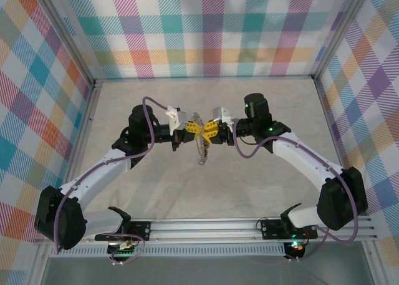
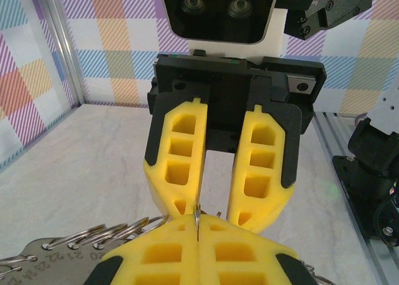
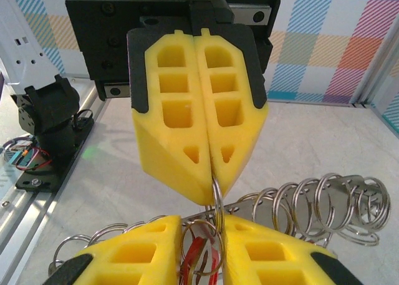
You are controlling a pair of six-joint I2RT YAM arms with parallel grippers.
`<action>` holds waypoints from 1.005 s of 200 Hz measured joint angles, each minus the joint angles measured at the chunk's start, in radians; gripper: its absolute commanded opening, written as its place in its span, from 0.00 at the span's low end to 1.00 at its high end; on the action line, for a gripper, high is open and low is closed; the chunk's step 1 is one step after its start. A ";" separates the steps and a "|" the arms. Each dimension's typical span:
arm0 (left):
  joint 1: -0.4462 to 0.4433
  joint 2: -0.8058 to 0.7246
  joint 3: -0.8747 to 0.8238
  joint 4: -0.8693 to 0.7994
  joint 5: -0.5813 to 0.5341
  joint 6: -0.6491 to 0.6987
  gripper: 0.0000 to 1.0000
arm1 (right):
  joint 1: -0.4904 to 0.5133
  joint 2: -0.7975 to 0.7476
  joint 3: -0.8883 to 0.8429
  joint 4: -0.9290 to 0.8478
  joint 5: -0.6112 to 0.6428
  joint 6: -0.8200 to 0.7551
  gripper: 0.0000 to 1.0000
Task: Put the keys on the keyring
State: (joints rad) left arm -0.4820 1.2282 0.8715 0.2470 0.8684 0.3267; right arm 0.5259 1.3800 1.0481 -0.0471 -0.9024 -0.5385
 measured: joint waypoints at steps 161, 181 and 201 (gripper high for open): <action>-0.002 -0.036 0.033 -0.205 -0.007 0.137 0.10 | 0.010 0.043 0.036 -0.087 -0.030 -0.023 0.00; -0.002 -0.036 0.065 -0.312 -0.026 0.203 0.17 | 0.012 0.043 0.057 -0.156 -0.011 -0.064 0.00; -0.002 -0.031 0.106 -0.426 -0.056 0.262 0.21 | 0.014 0.043 0.093 -0.249 0.031 -0.126 0.00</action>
State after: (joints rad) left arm -0.4839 1.1973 0.9771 -0.1795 0.8120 0.5888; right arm 0.5400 1.4235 1.1416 -0.2966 -0.8711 -0.6643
